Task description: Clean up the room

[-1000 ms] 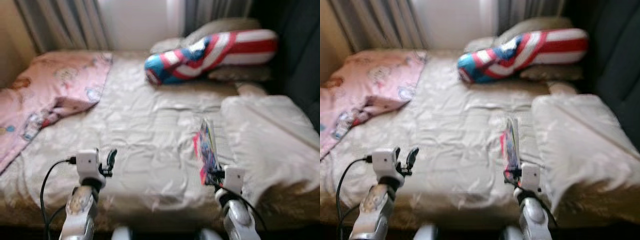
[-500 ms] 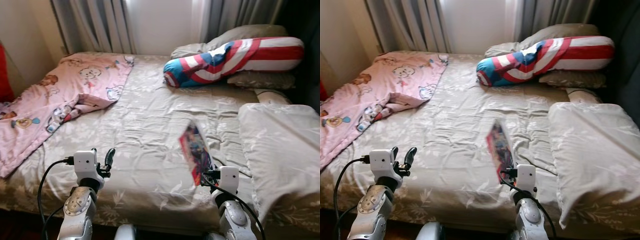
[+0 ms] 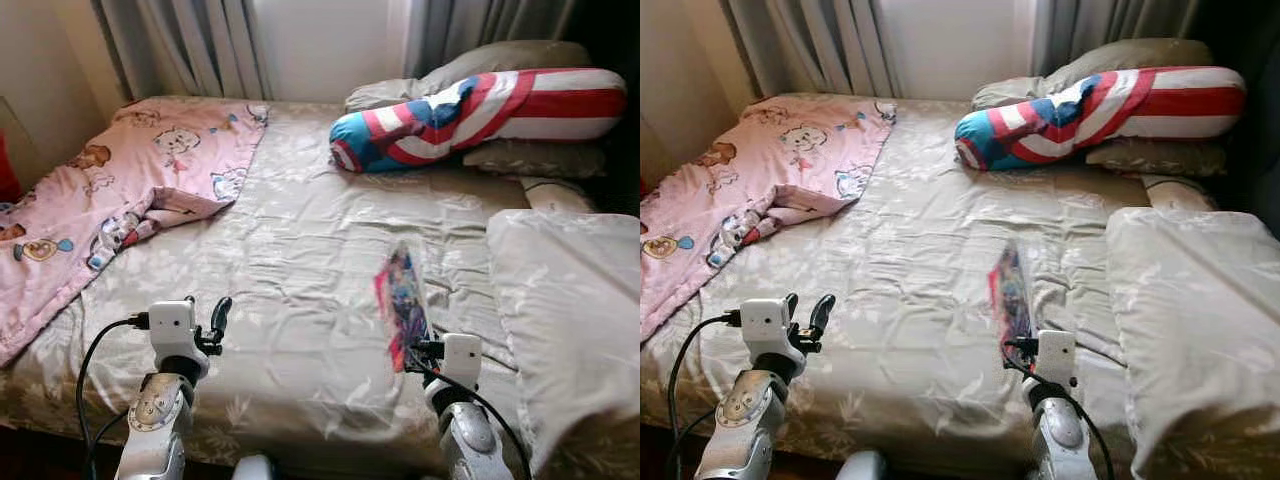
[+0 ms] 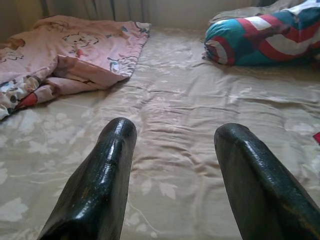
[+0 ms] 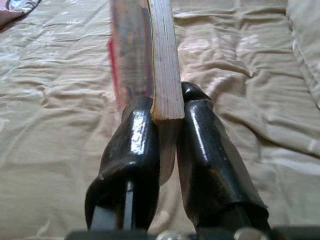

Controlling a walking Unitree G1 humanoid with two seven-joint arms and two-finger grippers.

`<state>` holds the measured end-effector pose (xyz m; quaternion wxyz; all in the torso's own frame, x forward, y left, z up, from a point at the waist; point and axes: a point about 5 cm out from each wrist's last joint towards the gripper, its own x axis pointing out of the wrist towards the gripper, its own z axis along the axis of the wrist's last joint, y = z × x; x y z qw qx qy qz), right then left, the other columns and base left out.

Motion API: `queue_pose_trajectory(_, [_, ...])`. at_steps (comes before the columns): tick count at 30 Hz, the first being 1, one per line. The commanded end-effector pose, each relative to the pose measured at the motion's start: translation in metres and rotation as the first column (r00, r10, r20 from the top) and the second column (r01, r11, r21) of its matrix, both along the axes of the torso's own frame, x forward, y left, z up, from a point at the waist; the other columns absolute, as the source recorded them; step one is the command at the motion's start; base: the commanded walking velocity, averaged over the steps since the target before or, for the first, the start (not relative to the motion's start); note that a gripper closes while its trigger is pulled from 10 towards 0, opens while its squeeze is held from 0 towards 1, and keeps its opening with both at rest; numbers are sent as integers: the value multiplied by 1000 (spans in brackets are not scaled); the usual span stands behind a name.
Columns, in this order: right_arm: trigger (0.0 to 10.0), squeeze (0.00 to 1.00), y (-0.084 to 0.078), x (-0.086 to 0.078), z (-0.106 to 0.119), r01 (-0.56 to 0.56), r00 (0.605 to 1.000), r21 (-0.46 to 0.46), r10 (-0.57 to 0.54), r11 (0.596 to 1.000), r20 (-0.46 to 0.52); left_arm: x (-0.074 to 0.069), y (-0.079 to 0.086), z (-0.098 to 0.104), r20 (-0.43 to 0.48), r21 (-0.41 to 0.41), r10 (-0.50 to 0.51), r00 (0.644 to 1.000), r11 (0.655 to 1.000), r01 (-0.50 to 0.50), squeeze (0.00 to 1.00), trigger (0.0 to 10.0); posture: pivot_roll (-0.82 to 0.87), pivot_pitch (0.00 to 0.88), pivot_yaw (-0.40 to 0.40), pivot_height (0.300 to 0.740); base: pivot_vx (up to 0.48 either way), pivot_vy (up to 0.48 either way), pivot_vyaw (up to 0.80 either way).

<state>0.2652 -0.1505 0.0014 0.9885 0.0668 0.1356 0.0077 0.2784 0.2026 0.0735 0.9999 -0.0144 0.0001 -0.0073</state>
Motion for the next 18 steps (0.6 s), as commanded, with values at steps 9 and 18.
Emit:
queue_pose_trajectory(9, [10000, 0, 5, 7, 4, -37, 999, 2, 37, 999, 10, 0, 1, 3, 1, 11, -12, 1000, 1000, 12, 0, 10000, 22, 30, 19, 635, 328, 0, 0])
queue_pose_trajectory(18, [10000, 0, 6, 12, 2, -39, 999, 5, 39, 999, -11, -3, 2, 4, -3, 18, -13, 1000, 1000, 13, 0, 10000, 31, 43, 22, 635, 349, 0, 0])
